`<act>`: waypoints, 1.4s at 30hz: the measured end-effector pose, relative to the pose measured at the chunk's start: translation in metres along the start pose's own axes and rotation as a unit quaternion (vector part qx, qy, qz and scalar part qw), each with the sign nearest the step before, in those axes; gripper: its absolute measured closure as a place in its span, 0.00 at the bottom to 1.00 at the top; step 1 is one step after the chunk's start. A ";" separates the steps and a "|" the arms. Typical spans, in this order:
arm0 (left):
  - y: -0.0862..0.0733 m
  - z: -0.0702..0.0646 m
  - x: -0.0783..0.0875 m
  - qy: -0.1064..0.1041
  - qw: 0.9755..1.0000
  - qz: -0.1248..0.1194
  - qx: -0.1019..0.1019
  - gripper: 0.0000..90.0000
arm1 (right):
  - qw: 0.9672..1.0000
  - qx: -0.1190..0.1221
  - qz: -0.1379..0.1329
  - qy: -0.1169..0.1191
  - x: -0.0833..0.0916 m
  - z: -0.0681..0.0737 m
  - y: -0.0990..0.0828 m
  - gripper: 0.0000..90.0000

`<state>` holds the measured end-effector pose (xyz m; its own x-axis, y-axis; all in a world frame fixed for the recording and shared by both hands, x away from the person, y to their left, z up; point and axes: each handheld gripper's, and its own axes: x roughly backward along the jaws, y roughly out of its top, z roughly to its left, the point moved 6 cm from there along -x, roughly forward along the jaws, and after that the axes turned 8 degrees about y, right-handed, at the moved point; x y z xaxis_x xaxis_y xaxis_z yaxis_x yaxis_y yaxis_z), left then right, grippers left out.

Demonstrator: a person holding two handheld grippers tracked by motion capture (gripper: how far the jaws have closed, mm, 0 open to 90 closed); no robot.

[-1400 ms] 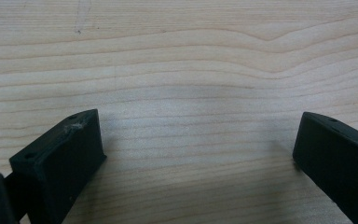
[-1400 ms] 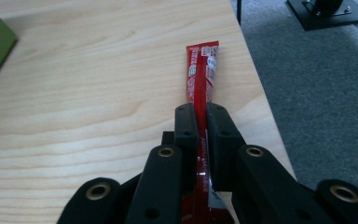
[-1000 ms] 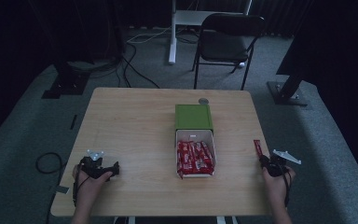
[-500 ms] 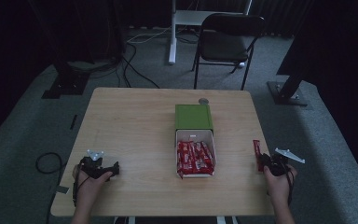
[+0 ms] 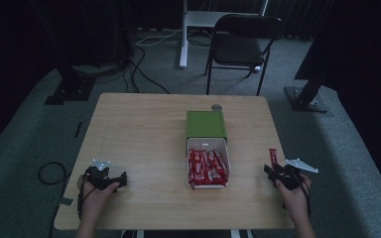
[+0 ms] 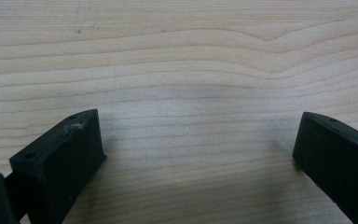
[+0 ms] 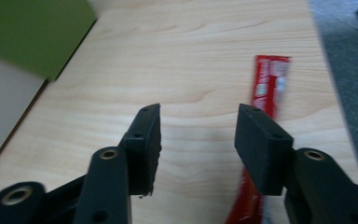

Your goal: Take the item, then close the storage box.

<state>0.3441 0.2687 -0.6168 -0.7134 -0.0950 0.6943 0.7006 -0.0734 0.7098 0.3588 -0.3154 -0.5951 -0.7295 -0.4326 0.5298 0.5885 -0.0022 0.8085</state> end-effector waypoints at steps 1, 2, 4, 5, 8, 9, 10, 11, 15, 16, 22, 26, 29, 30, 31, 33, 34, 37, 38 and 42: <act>0.000 0.000 0.000 0.000 1.000 0.000 0.000 0.03 | 1.000 0.007 0.000 0.009 -0.001 0.003 0.000 0.49; 0.000 0.000 0.000 0.000 1.000 0.000 0.000 0.03 | 1.000 0.012 -0.001 0.017 -0.002 0.006 0.001 0.47; 0.000 0.000 0.000 0.000 1.000 0.000 0.000 0.03 | 0.999 0.018 0.000 0.036 -0.003 0.012 0.001 0.41; 0.000 0.000 0.000 0.000 1.000 0.000 0.000 0.03 | 0.999 0.019 -0.003 0.039 -0.004 0.013 0.001 0.40; 0.000 0.000 0.000 0.000 1.000 0.000 0.000 0.03 | 0.998 0.025 0.002 0.055 -0.005 0.017 0.000 0.40; 0.000 0.000 0.000 0.000 1.000 0.000 0.000 0.03 | 0.998 0.036 0.005 0.059 -0.006 0.020 -0.001 0.37; 0.000 0.000 0.000 0.000 1.000 0.000 0.000 0.03 | 0.997 0.038 0.004 0.064 -0.007 0.021 -0.001 0.37; 0.000 0.000 0.000 0.000 1.000 0.000 0.000 0.03 | 0.997 0.045 0.004 0.067 -0.008 0.022 -0.002 0.36; 0.000 0.000 0.000 0.000 1.000 0.000 0.000 0.03 | 0.996 0.059 -0.006 0.073 -0.009 0.025 -0.001 0.25; 0.000 0.000 0.000 0.000 1.000 0.000 0.000 0.03 | 0.995 0.064 -0.010 0.073 -0.009 0.025 0.000 0.23; 0.000 0.000 0.000 -0.017 1.000 -0.002 -0.018 0.03 | 0.995 0.072 0.004 0.066 -0.011 0.026 -0.002 0.15; 0.000 -0.005 0.003 -0.032 0.999 -0.011 -0.041 0.03 | 0.996 0.077 -0.002 0.050 -0.008 0.025 0.000 0.15; 0.002 -0.012 0.006 -0.046 0.998 -0.016 -0.050 0.03 | 0.996 0.072 -0.004 0.049 -0.007 0.025 0.001 0.16; 0.002 -0.012 0.006 -0.046 0.998 -0.016 -0.050 0.03 | 0.996 0.072 -0.004 0.049 -0.007 0.025 0.001 0.16; 0.004 -0.018 0.009 -0.050 0.997 -0.022 -0.063 0.03 | 0.996 0.076 0.000 0.053 -0.006 0.025 0.000 0.18; 0.007 -0.024 0.013 -0.062 0.995 -0.025 -0.073 0.03 | 0.995 0.084 0.002 0.058 -0.005 0.028 -0.001 0.22; 0.008 -0.028 0.014 -0.069 0.994 -0.028 -0.075 0.03 | 0.994 0.086 0.004 0.065 -0.005 0.030 -0.001 0.20; 0.009 -0.035 0.017 -0.079 0.993 -0.030 -0.086 0.03 | 0.993 0.095 0.004 0.070 -0.005 0.033 -0.002 0.20; 0.009 -0.041 0.019 -0.085 0.991 -0.032 -0.097 0.03 | 0.992 0.098 0.006 0.075 -0.005 0.034 -0.002 0.20; 0.012 -0.054 0.023 -0.096 0.988 -0.040 -0.112 0.03 | 0.990 0.115 0.008 0.086 -0.005 0.041 -0.003 0.20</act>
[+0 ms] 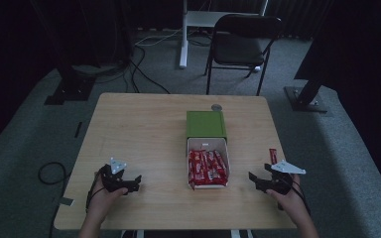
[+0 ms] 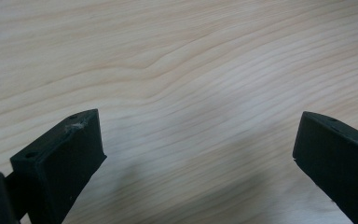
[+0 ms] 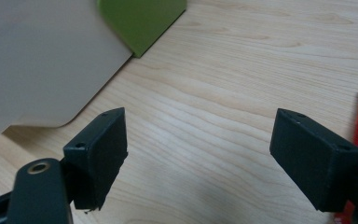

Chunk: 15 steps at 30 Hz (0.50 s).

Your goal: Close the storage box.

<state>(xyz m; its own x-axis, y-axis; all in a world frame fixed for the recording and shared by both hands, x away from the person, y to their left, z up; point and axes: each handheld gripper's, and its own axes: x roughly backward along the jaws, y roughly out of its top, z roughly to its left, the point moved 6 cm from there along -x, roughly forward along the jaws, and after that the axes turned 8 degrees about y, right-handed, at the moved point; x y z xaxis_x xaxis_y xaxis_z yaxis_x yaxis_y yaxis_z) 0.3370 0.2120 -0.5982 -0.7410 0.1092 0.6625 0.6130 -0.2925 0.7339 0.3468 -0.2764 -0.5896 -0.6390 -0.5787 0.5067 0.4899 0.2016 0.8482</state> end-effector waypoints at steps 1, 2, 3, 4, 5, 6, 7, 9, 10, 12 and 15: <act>0.002 -0.004 0.001 -0.005 1.000 -0.003 -0.006 0.03 | 1.000 0.003 0.001 0.004 -0.001 0.002 0.000 0.19; 0.003 -0.007 0.001 -0.010 1.000 -0.006 -0.007 0.03 | 1.000 0.008 0.003 0.005 -0.001 0.003 0.000 0.18; 0.005 -0.010 0.001 -0.012 1.000 -0.008 -0.011 0.03 | 1.000 0.013 0.004 0.005 -0.002 0.004 0.000 0.18; 0.006 -0.013 0.002 -0.017 1.000 -0.010 -0.017 0.03 | 1.000 0.017 0.005 0.010 -0.002 0.005 0.000 0.18; 0.008 -0.015 0.003 -0.021 1.000 -0.012 -0.020 0.03 | 1.000 0.017 0.007 0.017 -0.003 0.007 -0.001 0.17; 0.009 -0.018 0.003 -0.023 0.999 -0.015 -0.025 0.03 | 0.999 0.021 0.012 0.021 -0.003 0.008 -0.002 0.17; 0.009 -0.018 0.003 -0.023 0.999 -0.015 -0.025 0.03 | 0.999 0.021 0.012 0.021 -0.003 0.008 -0.002 0.17; 0.013 -0.028 0.005 -0.034 0.998 -0.021 -0.040 0.03 | 0.999 0.036 0.011 0.021 -0.002 0.011 -0.001 0.18; 0.014 -0.031 0.006 -0.038 0.998 -0.023 -0.044 0.03 | 0.999 0.041 0.011 0.019 -0.002 0.012 0.000 0.18; 0.016 -0.038 0.008 -0.048 0.997 -0.028 -0.050 0.03 | 0.999 0.042 0.008 0.019 -0.001 0.012 0.002 0.18; 0.019 -0.046 0.009 -0.060 0.996 -0.033 -0.060 0.03 | 0.999 0.043 -0.003 0.024 -0.001 0.015 0.005 0.15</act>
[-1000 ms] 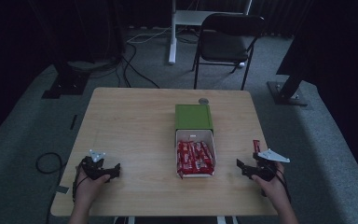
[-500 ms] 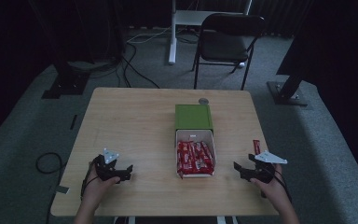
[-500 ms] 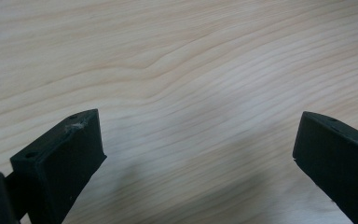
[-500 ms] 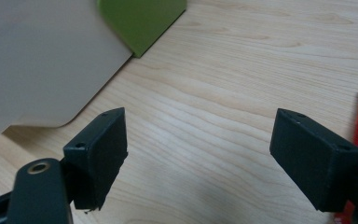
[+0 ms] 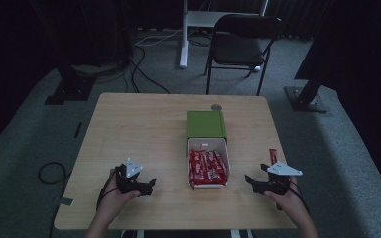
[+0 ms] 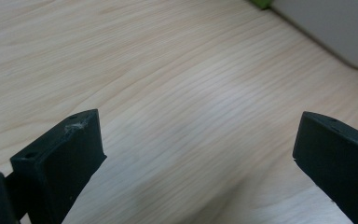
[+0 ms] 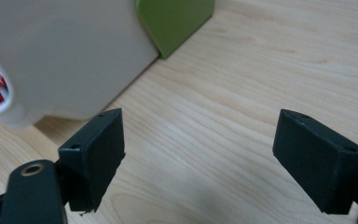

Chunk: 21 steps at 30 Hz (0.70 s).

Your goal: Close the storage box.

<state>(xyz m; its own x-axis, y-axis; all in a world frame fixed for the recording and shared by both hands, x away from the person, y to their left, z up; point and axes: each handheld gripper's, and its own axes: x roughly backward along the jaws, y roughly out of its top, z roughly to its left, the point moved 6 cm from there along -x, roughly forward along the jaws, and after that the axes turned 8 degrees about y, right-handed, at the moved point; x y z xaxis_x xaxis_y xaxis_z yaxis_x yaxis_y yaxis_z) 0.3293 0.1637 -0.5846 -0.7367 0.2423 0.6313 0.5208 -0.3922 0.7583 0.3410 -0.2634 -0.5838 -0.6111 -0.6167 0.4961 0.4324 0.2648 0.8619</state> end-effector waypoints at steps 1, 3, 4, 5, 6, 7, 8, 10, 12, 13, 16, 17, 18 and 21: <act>0.001 -0.003 0.000 -0.004 1.000 -0.002 -0.005 0.03 | 1.000 0.001 -0.001 0.002 0.000 0.001 0.001 0.14; 0.004 -0.009 0.000 -0.011 1.000 -0.006 -0.013 0.03 | 1.000 0.009 -0.003 0.003 0.000 0.003 0.002 0.14; 0.006 -0.012 0.001 -0.016 1.000 -0.007 -0.019 0.03 | 1.000 0.012 -0.004 0.003 0.000 0.003 0.003 0.14; 0.007 -0.015 0.001 -0.020 1.000 -0.009 -0.020 0.03 | 1.000 0.014 -0.003 0.005 0.000 0.004 0.003 0.14; 0.008 -0.018 0.001 -0.023 0.999 -0.011 -0.024 0.03 | 1.000 0.016 -0.002 0.007 0.000 0.005 0.004 0.14; 0.009 -0.021 0.001 -0.026 0.999 -0.013 -0.027 0.03 | 1.000 0.017 -0.003 0.010 0.000 0.006 0.004 0.14; 0.010 -0.024 0.001 -0.031 0.999 -0.015 -0.030 0.03 | 1.000 0.016 -0.005 0.014 0.000 0.008 0.005 0.14; 0.011 -0.030 0.001 -0.040 0.998 -0.018 -0.036 0.03 | 0.999 0.022 -0.007 0.026 0.000 0.012 0.007 0.14; 0.013 -0.036 0.001 -0.047 0.998 -0.021 -0.045 0.03 | 0.999 0.027 -0.008 0.036 0.001 0.016 0.008 0.14; 0.014 -0.038 0.001 -0.051 0.997 -0.023 -0.049 0.03 | 0.999 0.029 -0.009 0.041 0.001 0.018 0.009 0.14; 0.019 -0.046 0.002 -0.060 0.996 -0.030 -0.061 0.03 | 0.998 0.034 -0.012 0.058 0.002 0.026 0.012 0.14; 0.021 -0.048 0.002 -0.063 0.995 -0.034 -0.064 0.03 | 0.997 0.037 -0.014 0.064 0.002 0.028 0.014 0.14; 0.023 -0.050 0.003 -0.067 0.995 -0.035 -0.066 0.03 | 0.997 0.039 -0.017 0.070 0.003 0.031 0.015 0.14; 0.028 -0.057 0.005 -0.075 0.993 -0.040 -0.080 0.03 | 0.994 0.046 -0.024 0.093 0.005 0.040 0.020 0.14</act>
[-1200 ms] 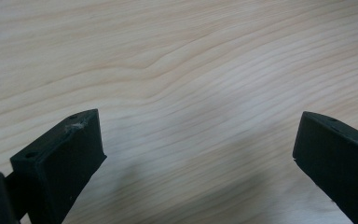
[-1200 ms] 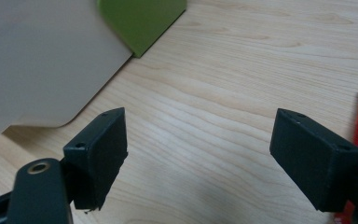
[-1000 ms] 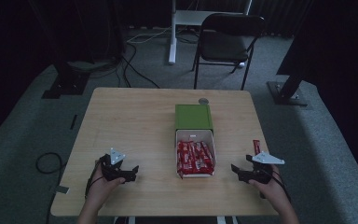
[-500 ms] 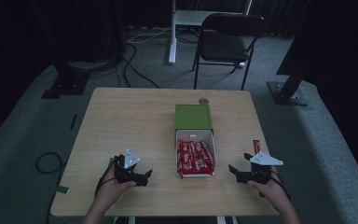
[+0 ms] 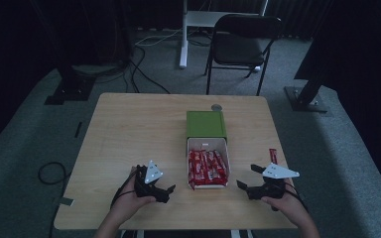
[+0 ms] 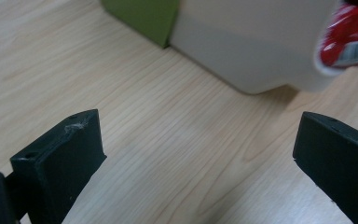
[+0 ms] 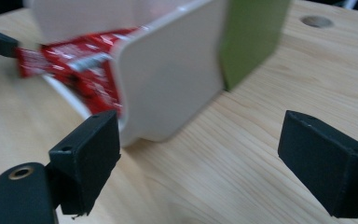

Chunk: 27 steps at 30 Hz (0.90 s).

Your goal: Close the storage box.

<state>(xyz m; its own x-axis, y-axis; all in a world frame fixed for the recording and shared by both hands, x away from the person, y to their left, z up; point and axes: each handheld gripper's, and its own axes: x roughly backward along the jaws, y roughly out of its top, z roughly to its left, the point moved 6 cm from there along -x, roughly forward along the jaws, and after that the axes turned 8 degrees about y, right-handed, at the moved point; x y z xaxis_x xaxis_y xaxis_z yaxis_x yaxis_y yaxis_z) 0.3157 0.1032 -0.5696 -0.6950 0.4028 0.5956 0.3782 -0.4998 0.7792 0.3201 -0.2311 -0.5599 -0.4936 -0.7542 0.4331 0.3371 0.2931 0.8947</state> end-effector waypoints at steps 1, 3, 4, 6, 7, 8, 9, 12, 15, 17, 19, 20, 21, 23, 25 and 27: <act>0.002 -0.002 0.000 -0.003 1.000 -0.003 -0.003 0.03 | 1.000 0.003 0.000 0.006 0.000 0.003 0.002 0.14; 0.006 -0.005 -0.002 -0.008 1.000 -0.009 -0.007 0.03 | 1.000 0.007 -0.003 0.015 -0.001 0.007 0.005 0.14; 0.008 -0.007 -0.002 -0.011 1.000 -0.011 -0.009 0.03 | 1.000 0.010 -0.005 0.018 -0.002 0.008 0.007 0.14; 0.011 -0.010 -0.004 -0.017 1.000 -0.015 -0.010 0.03 | 1.000 0.012 -0.008 0.022 -0.004 0.009 0.010 0.14; 0.013 -0.011 -0.004 -0.020 1.000 -0.016 -0.013 0.03 | 1.000 0.011 -0.009 0.024 -0.005 0.010 0.011 0.14; 0.014 -0.013 -0.005 -0.021 1.000 -0.018 -0.013 0.03 | 1.000 0.011 -0.010 0.025 -0.006 0.010 0.012 0.14; 0.016 -0.013 -0.007 -0.024 0.999 -0.022 -0.010 0.03 | 1.000 0.011 -0.008 0.026 -0.007 0.010 0.013 0.14; 0.021 -0.015 -0.010 -0.023 0.999 -0.028 -0.007 0.03 | 0.999 0.012 -0.009 0.028 -0.011 0.009 0.015 0.14; 0.027 -0.015 -0.013 -0.026 0.999 -0.036 -0.006 0.03 | 0.999 0.010 -0.013 0.032 -0.014 0.008 0.017 0.14; 0.029 -0.016 -0.014 -0.025 0.999 -0.039 -0.010 0.03 | 0.999 0.012 -0.013 0.031 -0.016 0.007 0.018 0.14; 0.031 -0.016 -0.016 -0.025 0.999 -0.040 -0.012 0.03 | 0.999 0.011 -0.014 0.030 -0.018 0.005 0.018 0.14; 0.033 -0.017 -0.017 -0.026 0.999 -0.042 -0.010 0.03 | 0.999 0.010 -0.015 0.030 -0.019 0.005 0.018 0.14; 0.033 -0.017 -0.018 -0.025 0.999 -0.042 -0.011 0.03 | 0.999 0.009 -0.015 0.031 -0.020 0.004 0.018 0.14; 0.034 -0.017 -0.020 -0.024 0.999 -0.042 -0.012 0.03 | 0.999 0.008 -0.015 0.028 -0.021 0.003 0.019 0.14; 0.035 -0.015 -0.021 -0.020 0.999 -0.042 -0.013 0.03 | 0.999 0.010 -0.016 0.027 -0.022 0.001 0.020 0.14; 0.036 -0.013 -0.023 -0.018 0.999 -0.043 -0.010 0.03 | 0.999 0.014 -0.015 0.024 -0.024 0.000 0.020 0.14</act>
<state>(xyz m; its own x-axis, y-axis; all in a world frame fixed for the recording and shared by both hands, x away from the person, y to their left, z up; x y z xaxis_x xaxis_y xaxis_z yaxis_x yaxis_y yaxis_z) 0.3369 0.0659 -0.5577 -0.7021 0.4709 0.5341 0.3065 -0.4771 0.8236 0.3387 -0.2075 -0.5519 -0.4639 -0.7905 0.4000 0.3000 0.2846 0.9105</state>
